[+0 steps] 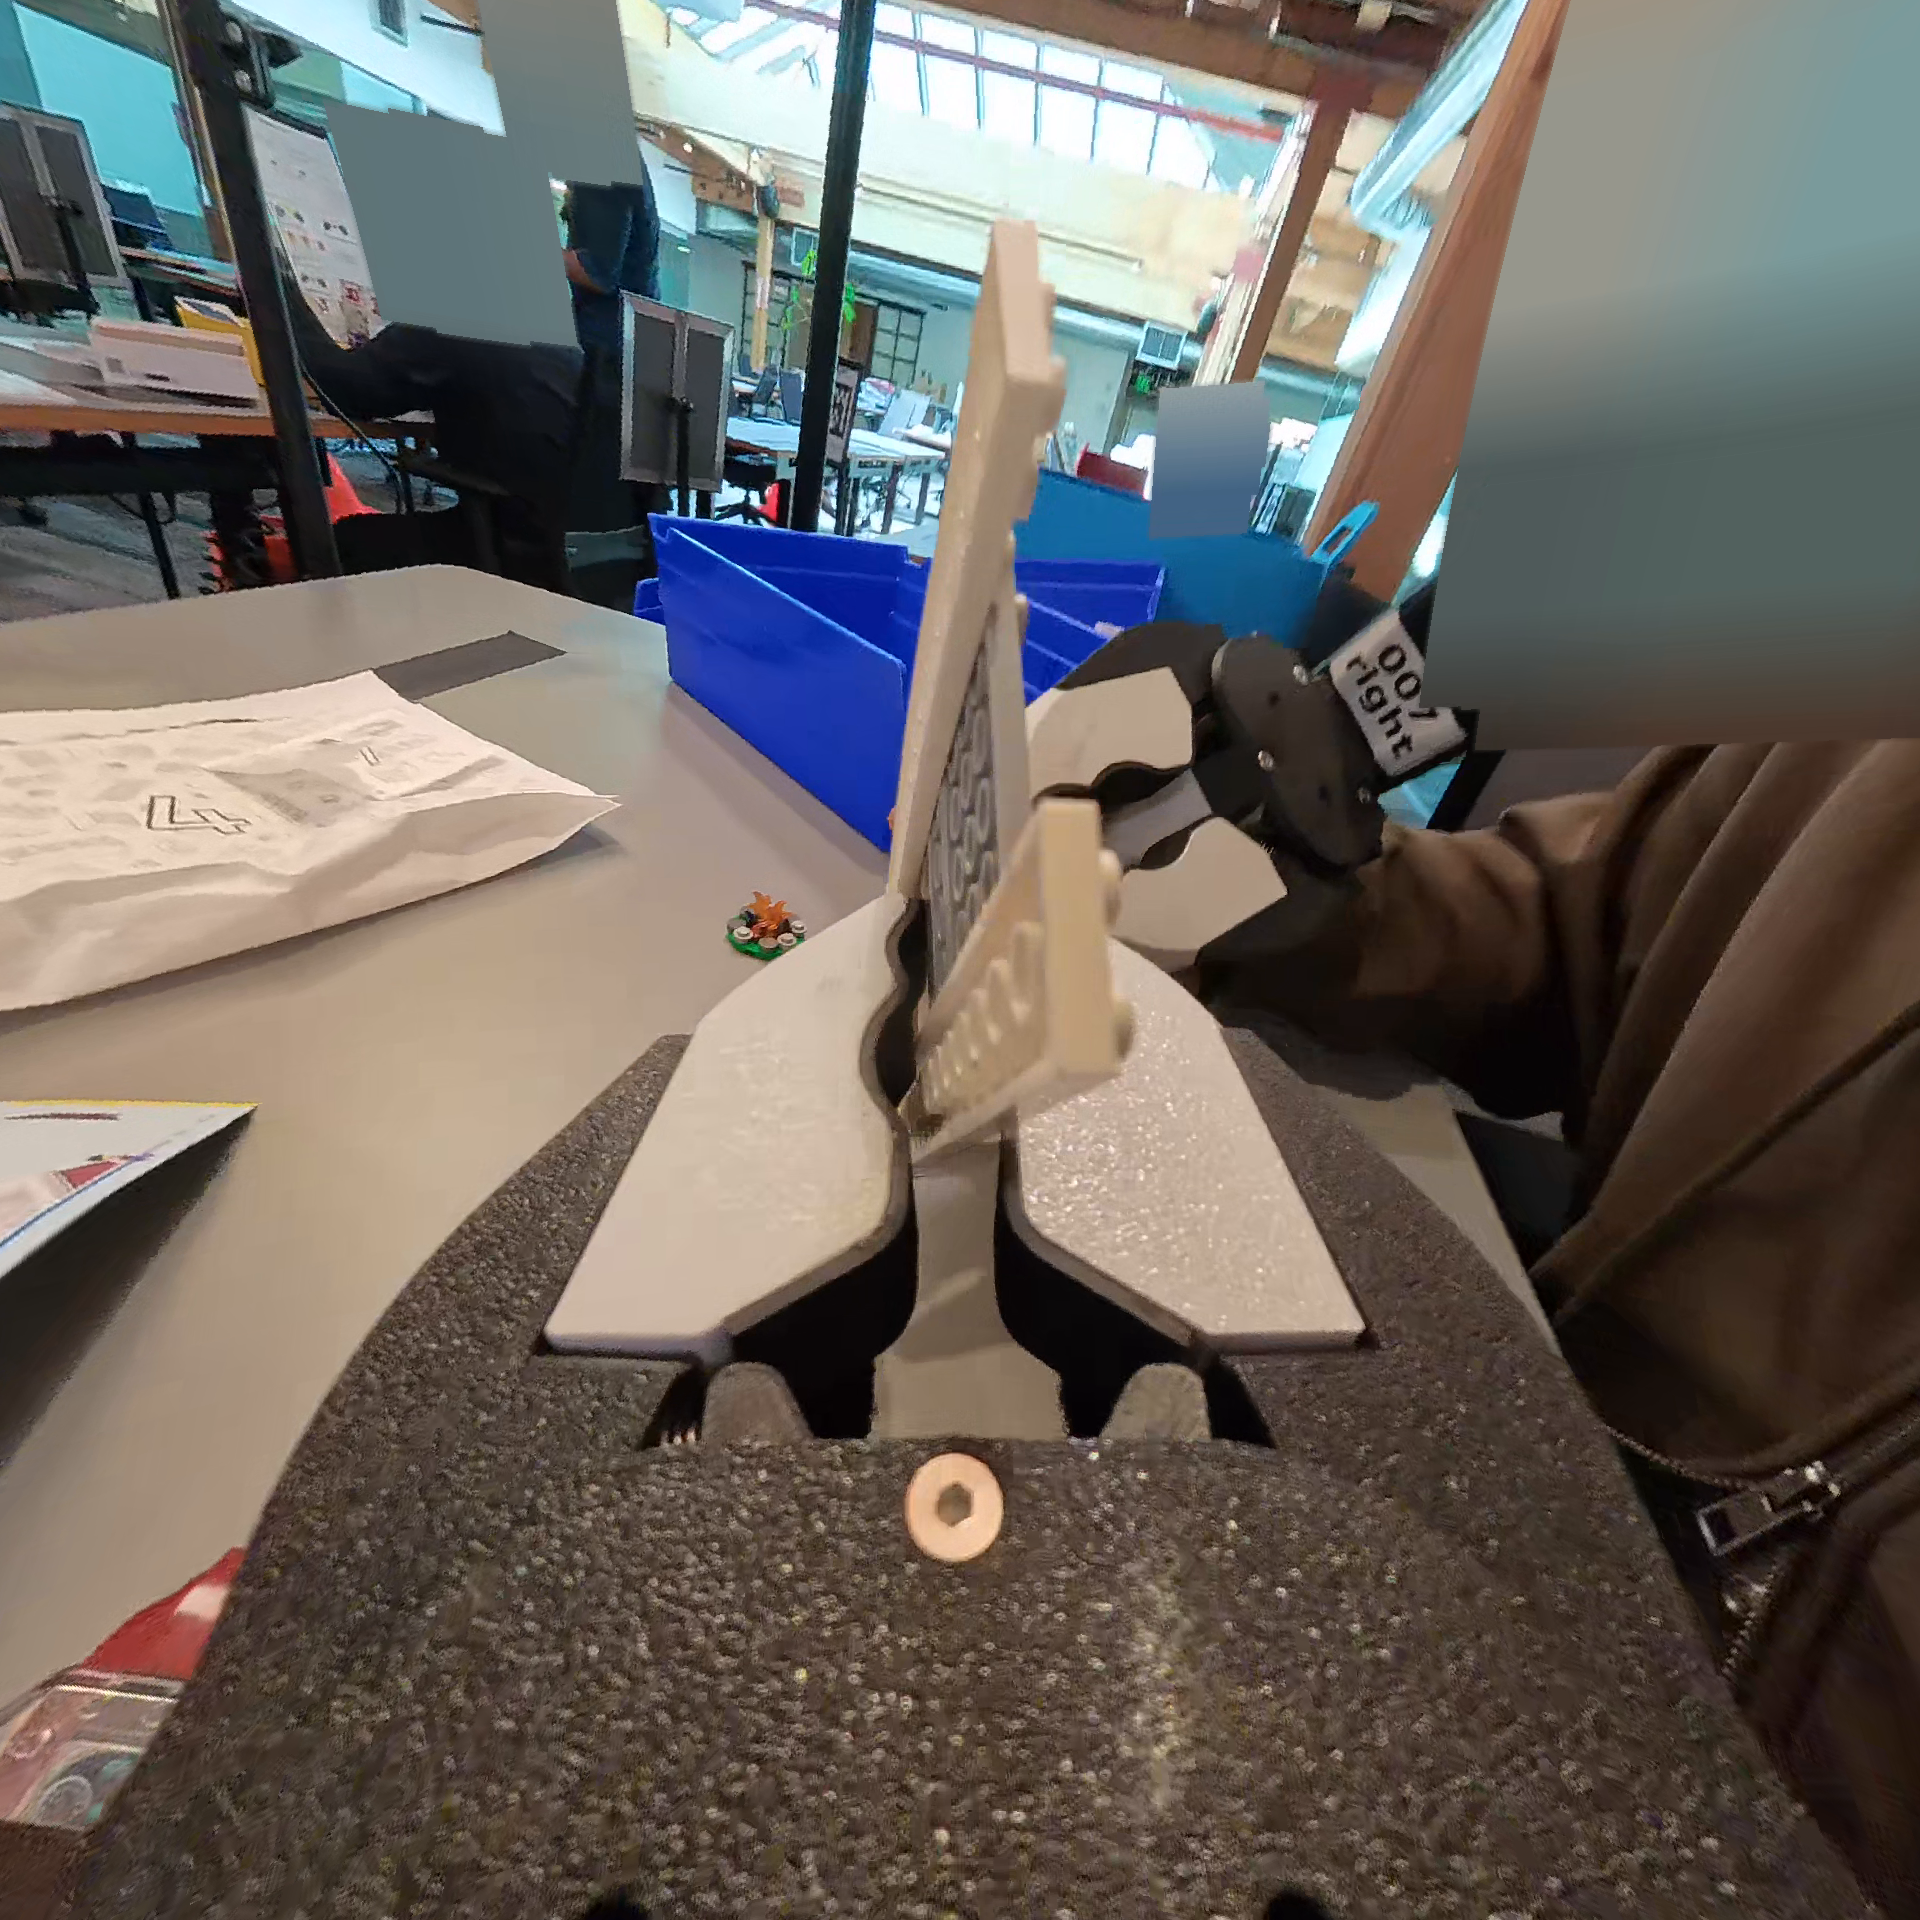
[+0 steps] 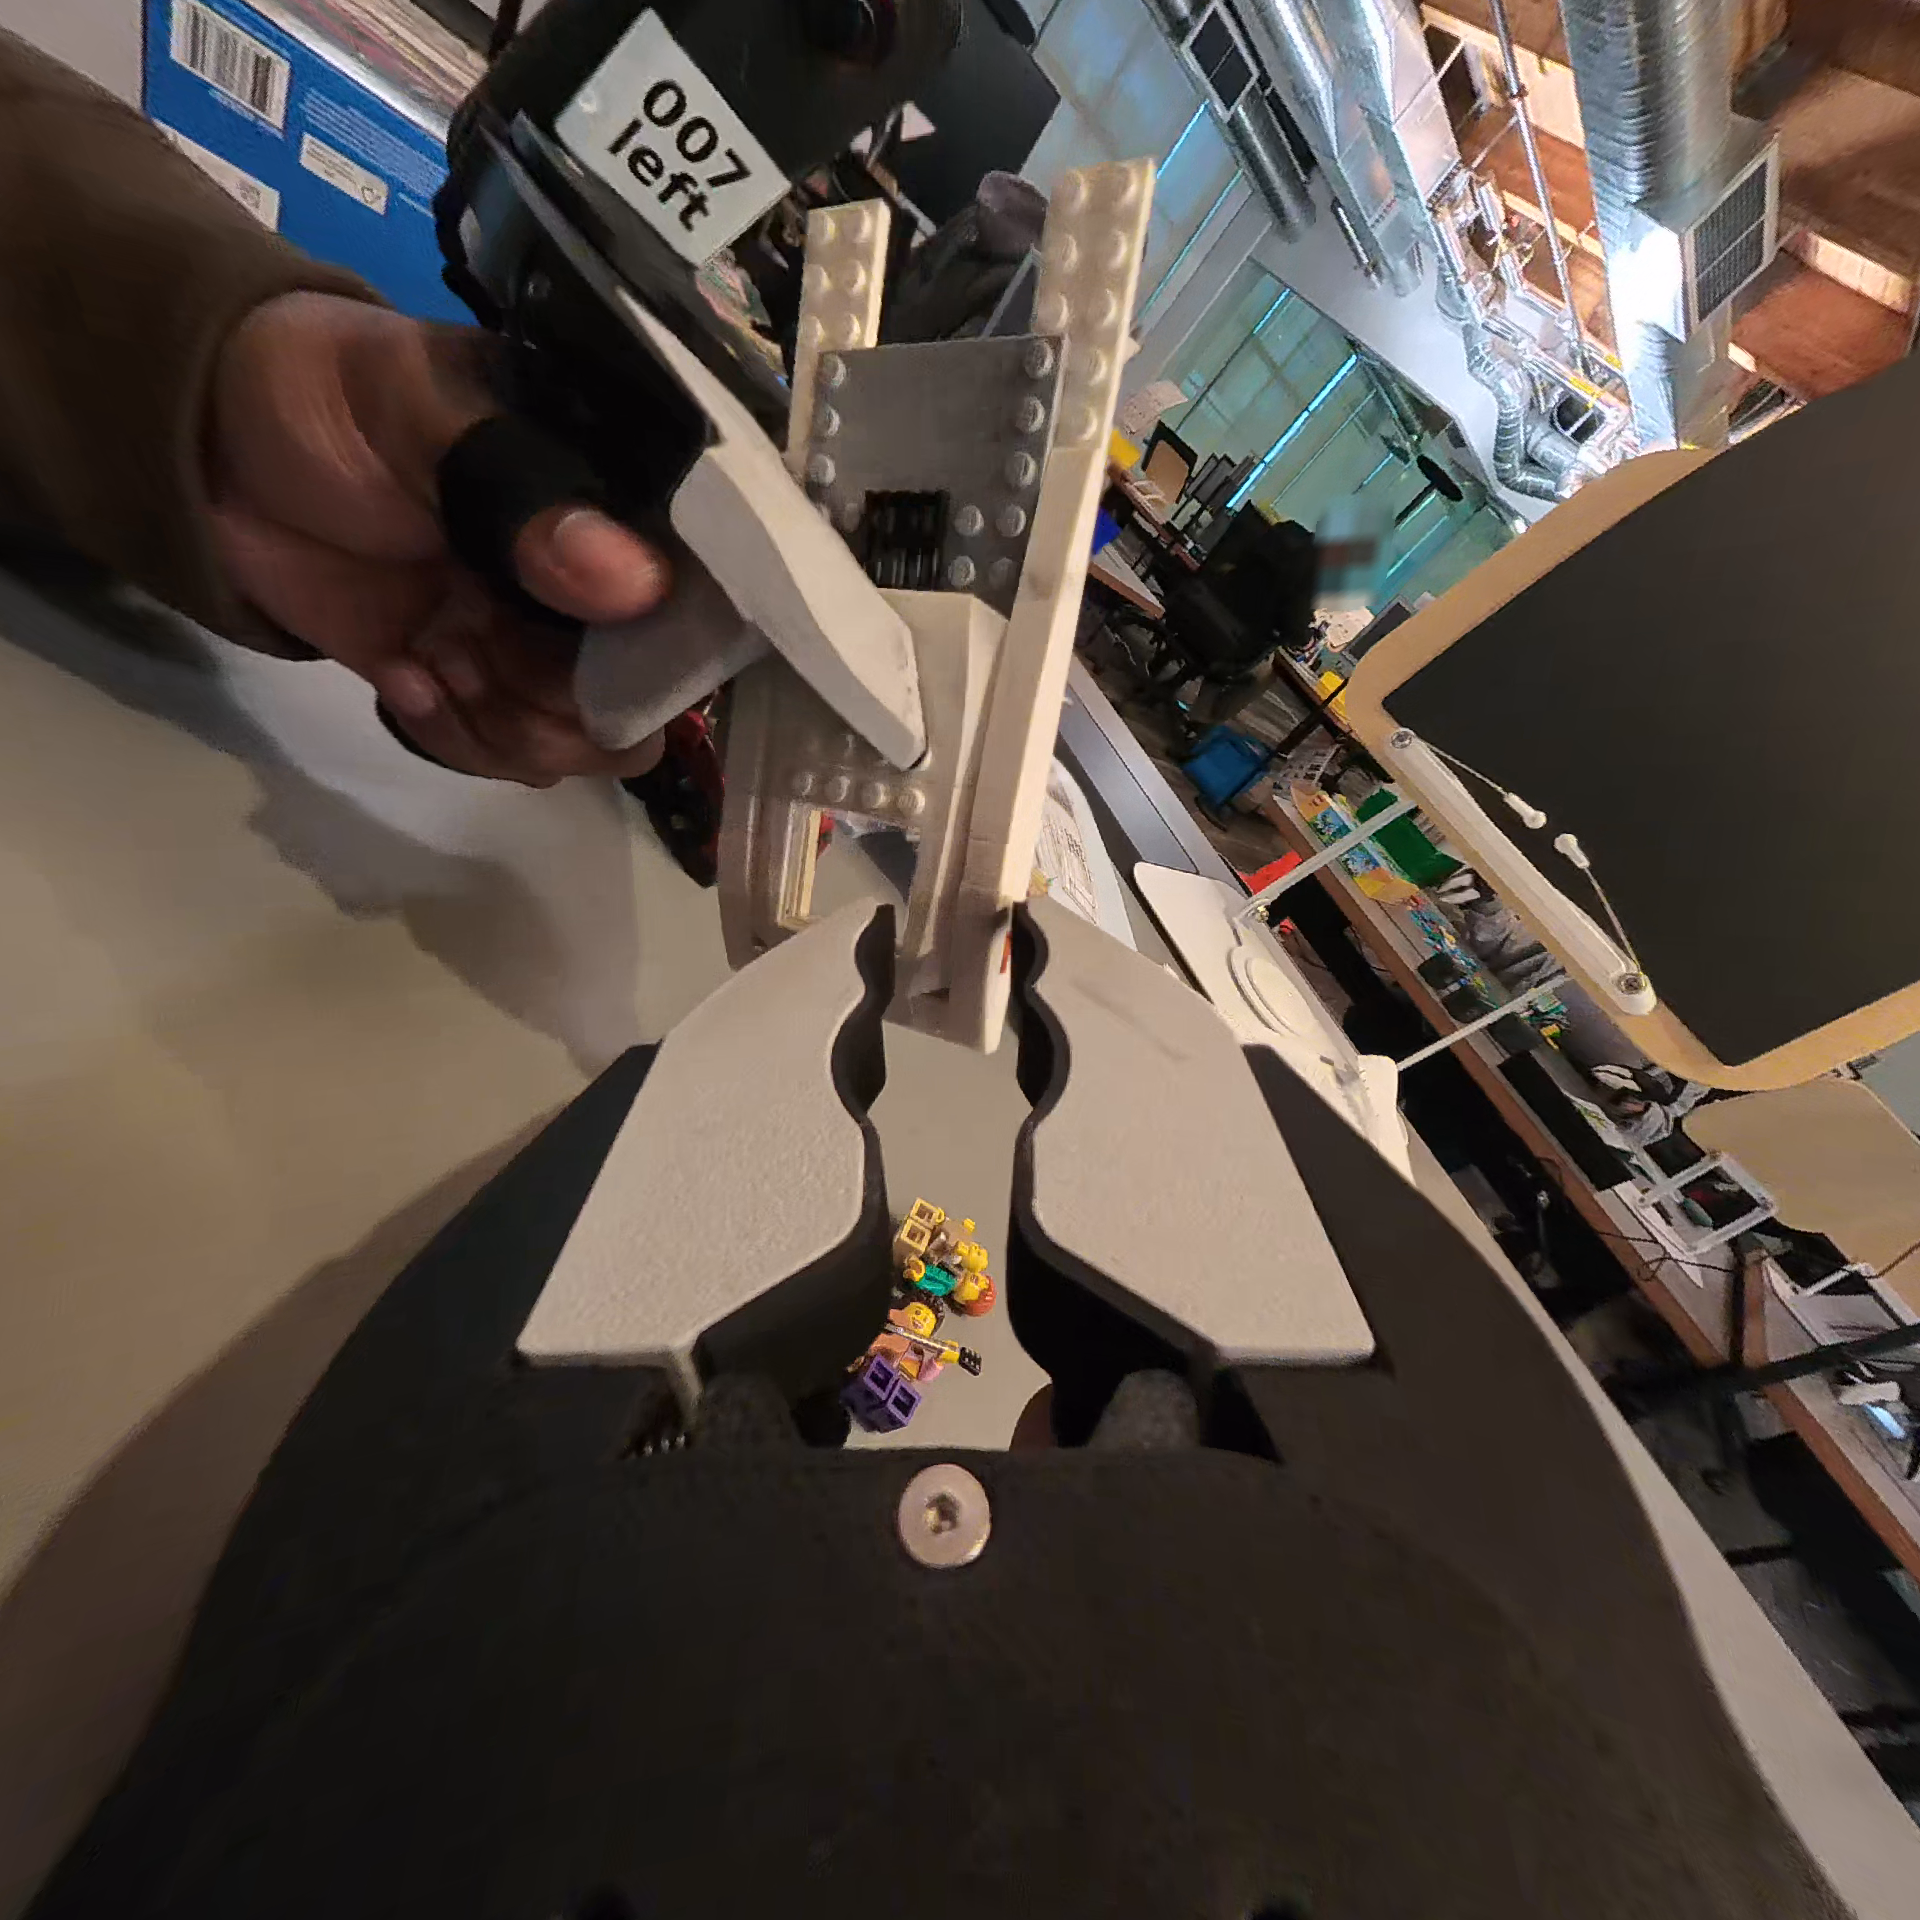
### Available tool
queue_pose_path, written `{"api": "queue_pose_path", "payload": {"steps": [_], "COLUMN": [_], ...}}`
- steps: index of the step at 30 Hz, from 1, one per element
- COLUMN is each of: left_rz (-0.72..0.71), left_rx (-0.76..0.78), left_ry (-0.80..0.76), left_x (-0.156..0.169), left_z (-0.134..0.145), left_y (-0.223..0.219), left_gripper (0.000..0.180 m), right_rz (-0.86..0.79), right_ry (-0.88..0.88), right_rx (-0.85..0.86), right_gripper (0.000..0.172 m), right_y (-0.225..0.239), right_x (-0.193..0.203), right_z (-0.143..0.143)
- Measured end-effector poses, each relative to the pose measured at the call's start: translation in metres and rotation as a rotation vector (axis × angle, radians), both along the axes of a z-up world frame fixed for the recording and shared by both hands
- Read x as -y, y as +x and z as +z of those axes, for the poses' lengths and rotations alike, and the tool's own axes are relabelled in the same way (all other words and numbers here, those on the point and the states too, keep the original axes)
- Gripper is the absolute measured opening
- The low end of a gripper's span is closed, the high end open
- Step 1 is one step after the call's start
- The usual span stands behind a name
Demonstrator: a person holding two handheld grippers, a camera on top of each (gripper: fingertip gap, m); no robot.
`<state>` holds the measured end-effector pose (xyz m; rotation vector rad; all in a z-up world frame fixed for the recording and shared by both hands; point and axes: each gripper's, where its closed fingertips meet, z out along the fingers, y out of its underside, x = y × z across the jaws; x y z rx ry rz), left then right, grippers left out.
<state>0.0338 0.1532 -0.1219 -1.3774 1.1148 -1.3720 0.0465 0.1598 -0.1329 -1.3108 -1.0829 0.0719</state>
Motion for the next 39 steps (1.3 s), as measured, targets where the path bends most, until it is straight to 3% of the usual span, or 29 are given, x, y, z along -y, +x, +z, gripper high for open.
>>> {"api": "queue_pose_path", "payload": {"steps": [12,22,32,39], "left_rz": [-0.024,-0.026,-0.029,0.043], "left_rx": [-0.035,-0.089,-0.085,-0.039], "left_ry": [0.019,0.138,0.164,0.089], "left_x": [0.005,0.012,0.015,0.008], "left_z": [-0.006,-0.011,-0.01,-0.005], "left_y": [0.003,0.005,0.005,0.005], "left_gripper": [0.01,0.011,0.01,0.01], "right_rz": [0.019,0.063,0.064,-0.042], "right_ry": [-0.038,-0.076,-0.015,0.093], "right_rx": [-0.006,0.021,0.084,0.108], "right_gripper": [0.015,0.012,0.011,0.008], "right_y": [0.004,0.002,0.002,0.001], "right_x": [0.0,0.007,0.012,0.006], "right_z": [0.0,-0.005,-0.003,0.003]}}
